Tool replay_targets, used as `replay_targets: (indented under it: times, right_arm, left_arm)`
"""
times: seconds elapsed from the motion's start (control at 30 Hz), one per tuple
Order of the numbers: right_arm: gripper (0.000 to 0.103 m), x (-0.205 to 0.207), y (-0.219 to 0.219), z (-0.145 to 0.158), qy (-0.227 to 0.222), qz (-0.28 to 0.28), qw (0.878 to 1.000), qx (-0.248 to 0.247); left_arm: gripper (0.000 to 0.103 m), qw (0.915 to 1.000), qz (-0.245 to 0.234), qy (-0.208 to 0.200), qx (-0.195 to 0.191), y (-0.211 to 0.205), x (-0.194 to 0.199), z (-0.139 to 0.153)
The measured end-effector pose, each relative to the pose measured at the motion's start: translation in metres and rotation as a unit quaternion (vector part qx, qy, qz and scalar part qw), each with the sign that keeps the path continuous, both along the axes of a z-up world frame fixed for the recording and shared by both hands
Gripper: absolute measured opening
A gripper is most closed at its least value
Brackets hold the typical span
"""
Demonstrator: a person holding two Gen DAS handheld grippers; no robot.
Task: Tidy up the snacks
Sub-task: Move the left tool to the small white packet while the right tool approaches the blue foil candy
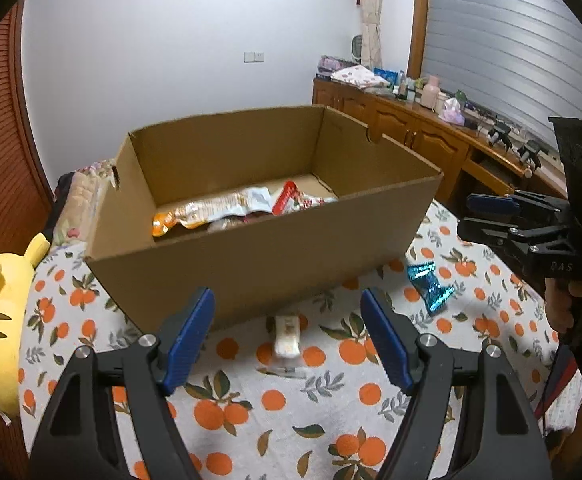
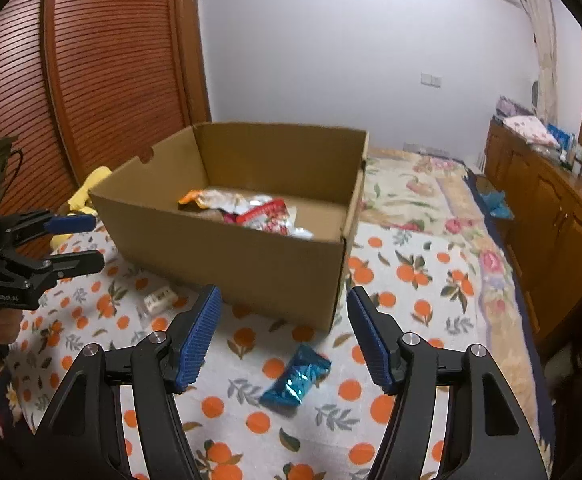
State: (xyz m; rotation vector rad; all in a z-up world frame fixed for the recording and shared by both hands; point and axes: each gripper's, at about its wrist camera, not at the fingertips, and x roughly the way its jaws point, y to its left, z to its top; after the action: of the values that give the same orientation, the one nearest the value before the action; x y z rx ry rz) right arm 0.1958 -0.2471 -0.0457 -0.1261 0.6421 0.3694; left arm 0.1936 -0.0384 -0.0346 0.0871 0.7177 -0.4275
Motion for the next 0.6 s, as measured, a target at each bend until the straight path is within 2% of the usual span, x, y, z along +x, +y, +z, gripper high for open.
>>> replay_targets:
  times: [0.17,0.33,0.6]
  right_arm:
    - [0.063,0.005,-0.003,-0.026,0.031,-0.002,1.000,-0.004]
    - [0.059,0.012,-0.002,-0.054,0.060,-0.002,0.998,-0.015]
    - [0.058,0.023,-0.002,-0.078,0.093,-0.006,0.995,-0.025]
  left_arm:
    - [0.071,0.9996,-0.002,0.022,0.015,-0.009,0.007,-0.022]
    - [0.061,0.9987,-0.001,0.048,0.017,-0.010,0.017,-0.042]
    - [0.053,0.9973,-0.005,0.069,0.025,-0.016,0.026,-0.060]
